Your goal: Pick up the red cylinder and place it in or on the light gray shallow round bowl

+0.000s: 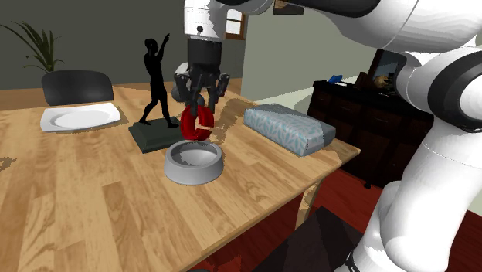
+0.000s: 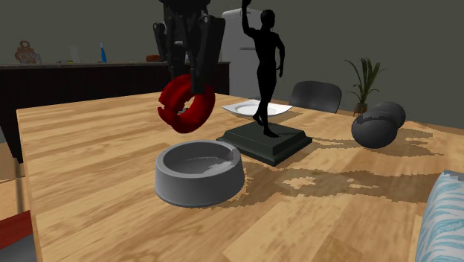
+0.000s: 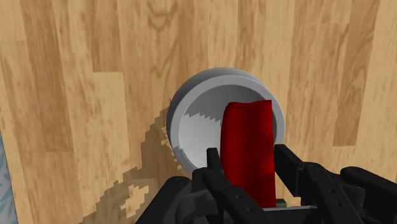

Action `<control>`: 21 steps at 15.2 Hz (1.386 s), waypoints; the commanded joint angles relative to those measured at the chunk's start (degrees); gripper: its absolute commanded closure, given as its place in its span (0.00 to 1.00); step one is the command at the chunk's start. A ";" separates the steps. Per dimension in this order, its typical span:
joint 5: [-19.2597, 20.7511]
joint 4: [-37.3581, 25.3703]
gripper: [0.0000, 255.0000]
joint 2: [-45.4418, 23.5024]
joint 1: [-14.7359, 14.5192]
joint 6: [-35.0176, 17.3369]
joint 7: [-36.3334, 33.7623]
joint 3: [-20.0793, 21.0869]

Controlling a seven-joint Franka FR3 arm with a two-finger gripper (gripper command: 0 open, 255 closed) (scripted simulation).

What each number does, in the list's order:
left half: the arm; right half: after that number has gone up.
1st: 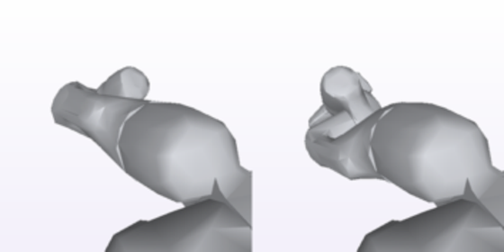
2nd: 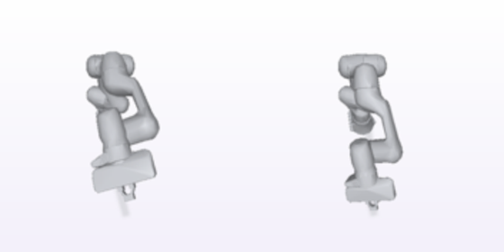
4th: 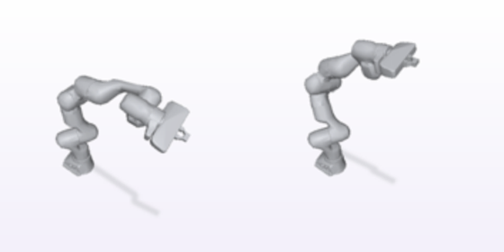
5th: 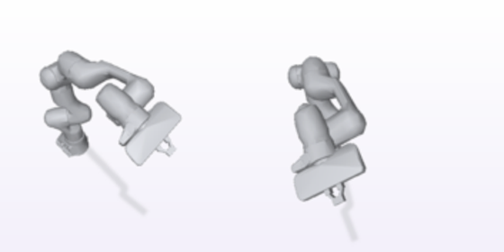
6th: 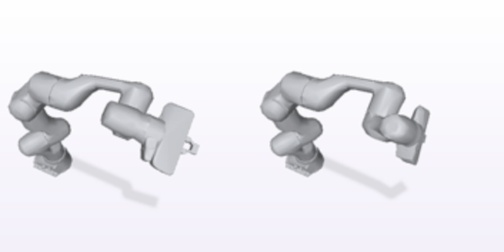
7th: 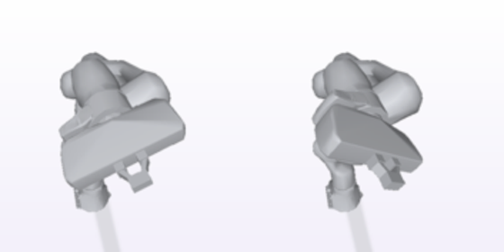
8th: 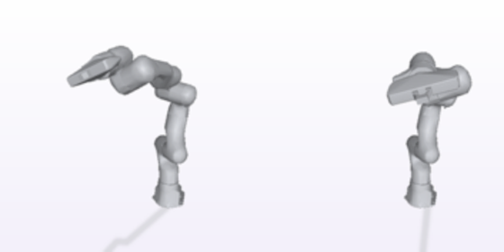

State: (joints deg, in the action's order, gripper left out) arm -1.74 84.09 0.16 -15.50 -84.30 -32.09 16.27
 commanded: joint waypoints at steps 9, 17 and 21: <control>-0.77 11.58 1.00 2.82 0.24 -8.89 0.85 -0.29; -0.77 11.58 1.00 2.82 0.24 -8.89 0.85 -0.29; -0.77 11.57 0.00 2.82 0.24 -8.89 0.85 -0.29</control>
State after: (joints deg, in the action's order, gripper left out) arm -2.51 95.66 2.98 -15.26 -93.19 -31.24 15.98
